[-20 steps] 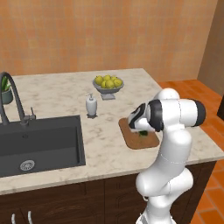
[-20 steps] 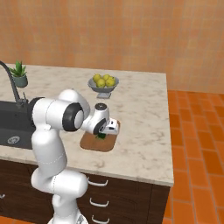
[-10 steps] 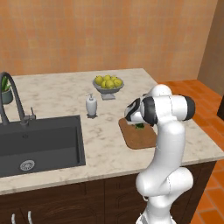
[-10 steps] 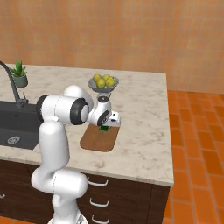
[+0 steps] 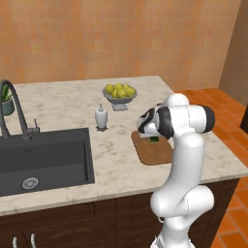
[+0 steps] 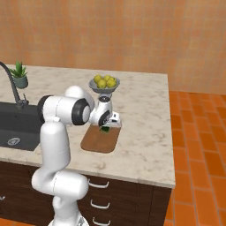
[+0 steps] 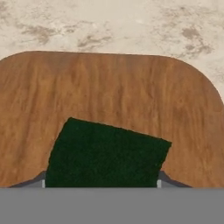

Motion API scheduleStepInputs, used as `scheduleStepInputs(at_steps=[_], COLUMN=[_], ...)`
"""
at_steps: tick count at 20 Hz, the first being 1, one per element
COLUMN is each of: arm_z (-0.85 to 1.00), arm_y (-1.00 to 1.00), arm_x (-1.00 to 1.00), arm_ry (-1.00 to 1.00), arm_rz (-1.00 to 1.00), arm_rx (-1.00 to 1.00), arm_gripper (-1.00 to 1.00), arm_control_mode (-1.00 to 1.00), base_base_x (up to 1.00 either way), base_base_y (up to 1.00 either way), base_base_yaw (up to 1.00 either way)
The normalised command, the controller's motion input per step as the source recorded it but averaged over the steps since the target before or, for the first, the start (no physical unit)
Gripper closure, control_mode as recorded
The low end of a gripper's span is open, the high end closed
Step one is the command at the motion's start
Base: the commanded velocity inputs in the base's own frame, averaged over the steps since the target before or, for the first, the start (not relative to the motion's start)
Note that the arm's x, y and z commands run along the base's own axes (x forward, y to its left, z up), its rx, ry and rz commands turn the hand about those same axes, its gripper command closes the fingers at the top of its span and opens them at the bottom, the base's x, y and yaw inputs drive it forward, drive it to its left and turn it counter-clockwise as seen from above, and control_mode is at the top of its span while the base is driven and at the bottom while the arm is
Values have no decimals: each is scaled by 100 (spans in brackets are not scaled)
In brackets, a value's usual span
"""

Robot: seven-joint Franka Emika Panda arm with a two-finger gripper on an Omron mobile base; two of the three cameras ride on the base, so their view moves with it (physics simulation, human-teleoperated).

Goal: Pick up the sponge from the counter and clean the cutting board by briefly scrubbing or pressing down on the cutting board. Once finished, release the sponge.

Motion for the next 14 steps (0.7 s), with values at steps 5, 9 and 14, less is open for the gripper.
scheduleStepInputs(at_steps=[5,9,14], arm_z=[-1,-14,-50], arm_y=[46,34,0], arm_x=[0,0,2], arm_ry=[0,0,0], arm_rz=[0,0,0], arm_rx=[0,0,0], arm_gripper=[100,100,100], arm_control_mode=[-100,-100,-100], base_base_x=[0,0,0], base_base_y=[0,0,0], base_base_yaw=[0,0,0])
